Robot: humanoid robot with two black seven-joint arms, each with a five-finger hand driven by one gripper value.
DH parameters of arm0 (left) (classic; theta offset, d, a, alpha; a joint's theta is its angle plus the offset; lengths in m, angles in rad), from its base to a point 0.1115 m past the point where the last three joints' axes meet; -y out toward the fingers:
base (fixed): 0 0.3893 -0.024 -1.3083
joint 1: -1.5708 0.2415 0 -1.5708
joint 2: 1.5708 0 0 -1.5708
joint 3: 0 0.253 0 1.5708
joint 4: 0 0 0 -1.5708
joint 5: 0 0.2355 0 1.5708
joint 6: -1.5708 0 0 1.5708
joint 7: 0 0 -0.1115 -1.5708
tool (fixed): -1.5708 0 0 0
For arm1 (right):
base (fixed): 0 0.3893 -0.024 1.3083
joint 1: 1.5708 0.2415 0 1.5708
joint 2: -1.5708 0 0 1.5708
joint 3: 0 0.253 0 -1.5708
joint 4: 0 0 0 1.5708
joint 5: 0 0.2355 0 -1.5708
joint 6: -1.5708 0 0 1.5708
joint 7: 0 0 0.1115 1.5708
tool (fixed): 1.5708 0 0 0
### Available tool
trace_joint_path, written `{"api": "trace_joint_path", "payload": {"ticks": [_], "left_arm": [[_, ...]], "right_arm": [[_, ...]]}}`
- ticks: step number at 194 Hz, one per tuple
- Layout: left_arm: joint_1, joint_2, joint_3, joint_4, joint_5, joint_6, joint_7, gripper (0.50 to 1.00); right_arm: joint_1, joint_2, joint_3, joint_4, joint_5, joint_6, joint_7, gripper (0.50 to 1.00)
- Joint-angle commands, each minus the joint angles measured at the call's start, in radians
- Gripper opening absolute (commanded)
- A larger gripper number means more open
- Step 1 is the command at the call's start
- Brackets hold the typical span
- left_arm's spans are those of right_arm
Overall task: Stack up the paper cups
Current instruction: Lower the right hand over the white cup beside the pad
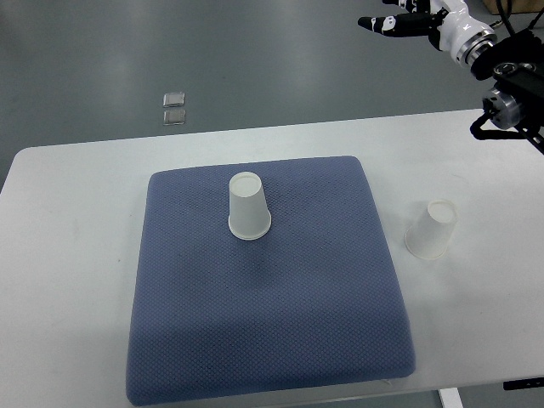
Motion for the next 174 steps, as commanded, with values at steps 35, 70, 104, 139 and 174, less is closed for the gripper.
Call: {"api": "trace_joint_path", "payload": {"ticks": [35, 70, 104, 139, 174], "left_arm": [[0.0, 0.0, 0.0, 0.0, 0.0, 0.0, 0.0, 1.0], [0.0, 0.0, 0.0, 0.0, 0.0, 0.0, 0.0, 1.0], [0.0, 0.0, 0.0, 0.0, 0.0, 0.0, 0.0, 1.0], [0.0, 0.0, 0.0, 0.0, 0.0, 0.0, 0.0, 1.0], [0.0, 0.0, 0.0, 0.0, 0.0, 0.0, 0.0, 1.0]], "right_arm": [[0.11, -0.264, -0.139, 0.253, -0.309, 0.266, -0.014, 0.895], [0.133, -0.371, -0.159, 0.328, -0.514, 0.447, -0.014, 0.895], [0.121, -0.391, -0.16, 0.337, -0.724, 0.445, -0.014, 0.895], [0.087, -0.391, -0.209, 0.351, -0.893, 0.393, -0.012, 0.893], [0.035, -0.38, -0.24, 0.397, -0.991, 0.327, -0.012, 0.893]]}}
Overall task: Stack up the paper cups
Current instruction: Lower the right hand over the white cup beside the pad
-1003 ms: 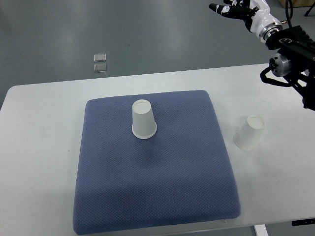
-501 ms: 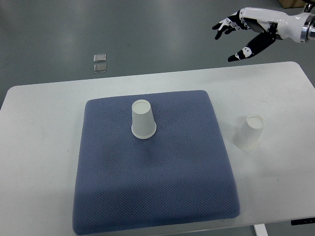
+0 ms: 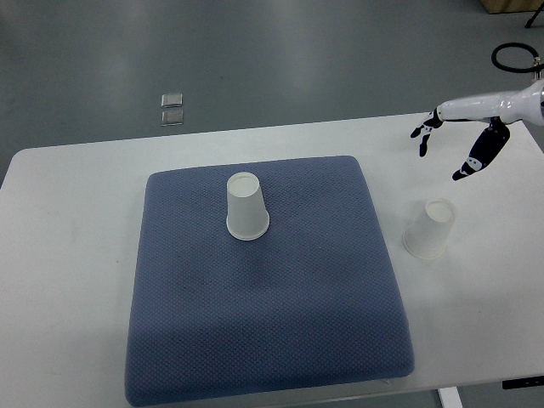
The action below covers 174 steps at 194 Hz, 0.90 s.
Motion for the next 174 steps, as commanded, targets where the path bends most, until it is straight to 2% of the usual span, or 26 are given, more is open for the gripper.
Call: {"api": "trace_joint_path", "payload": {"ticks": [1, 27, 67, 142, 174], "left_arm": [[0.0, 0.0, 0.0, 0.0, 0.0, 0.0, 0.0, 1.0], [0.0, 0.0, 0.0, 0.0, 0.0, 0.0, 0.0, 1.0], [0.0, 0.0, 0.0, 0.0, 0.0, 0.0, 0.0, 1.0], [0.0, 0.0, 0.0, 0.0, 0.0, 0.0, 0.0, 1.0], [0.0, 0.0, 0.0, 0.0, 0.0, 0.0, 0.0, 1.0]], "right_arm": [[-0.026, 0.01, -0.012, 0.02, -0.046, -0.033, 0.0, 0.893], [-0.051, 0.01, -0.032, 0.032, -0.057, -0.065, -0.001, 0.893], [-0.105, 0.017, -0.079, 0.034, -0.124, -0.171, -0.001, 0.893], [-0.109, 0.019, -0.079, 0.042, -0.126, -0.194, -0.001, 0.893], [-0.138, 0.05, -0.081, 0.04, -0.129, -0.209, -0.001, 0.893]]}}
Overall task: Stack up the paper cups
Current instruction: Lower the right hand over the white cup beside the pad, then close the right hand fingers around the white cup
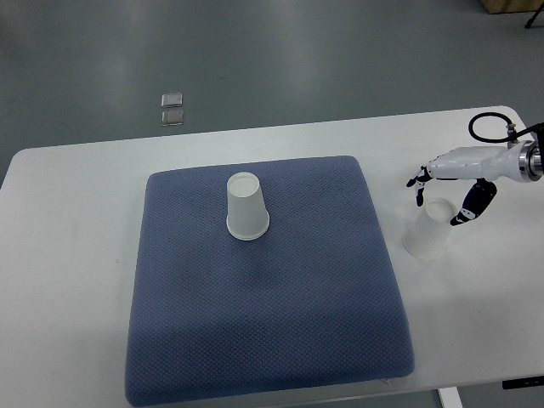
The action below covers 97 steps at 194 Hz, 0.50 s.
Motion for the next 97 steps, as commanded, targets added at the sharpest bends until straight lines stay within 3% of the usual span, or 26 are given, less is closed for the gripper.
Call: {"api": "trace_joint_path", "payload": {"ticks": [1, 97], "left_arm": [[0.0, 0.0, -0.002, 0.0, 0.0, 0.0, 0.0, 1.0], [0.0, 0.0, 0.0, 0.0, 0.0, 0.0, 0.0, 1.0]], "right_arm": [[-0.022, 0.018, -0.001, -0.002, -0.002, -0.015, 0.0, 0.893], [-0.094, 0.033, -0.003, -0.04, -0.047, -0.081, 0.0, 0.891]]}}
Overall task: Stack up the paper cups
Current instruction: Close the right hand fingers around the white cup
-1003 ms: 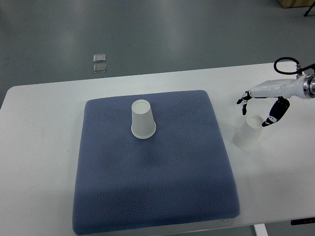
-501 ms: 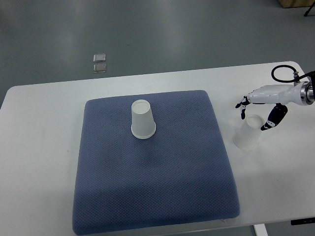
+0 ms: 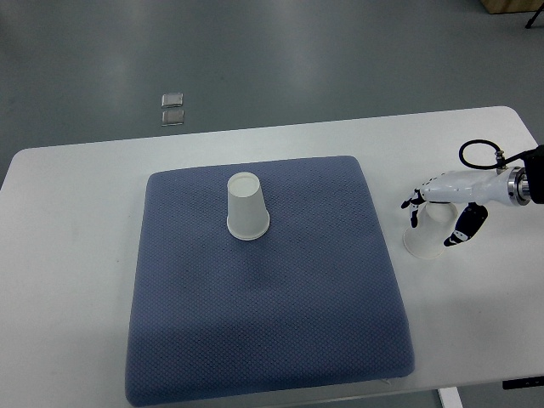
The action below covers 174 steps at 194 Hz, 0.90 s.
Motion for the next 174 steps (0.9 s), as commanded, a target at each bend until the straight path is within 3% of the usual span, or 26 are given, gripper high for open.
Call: {"api": "trace_joint_path", "payload": {"ticks": [1, 174], "left_arm": [[0.0, 0.0, 0.0, 0.0, 0.0, 0.0, 0.0, 1.0], [0.0, 0.0, 0.0, 0.0, 0.0, 0.0, 0.0, 1.0]], "right_arm": [[-0.012, 0.004, 0.0, -0.015, -0.014, -0.019, 0.0, 0.891], [-0.042, 0.035, 0.001, -0.073, -0.05, -0.074, 0.005, 0.858]]}}
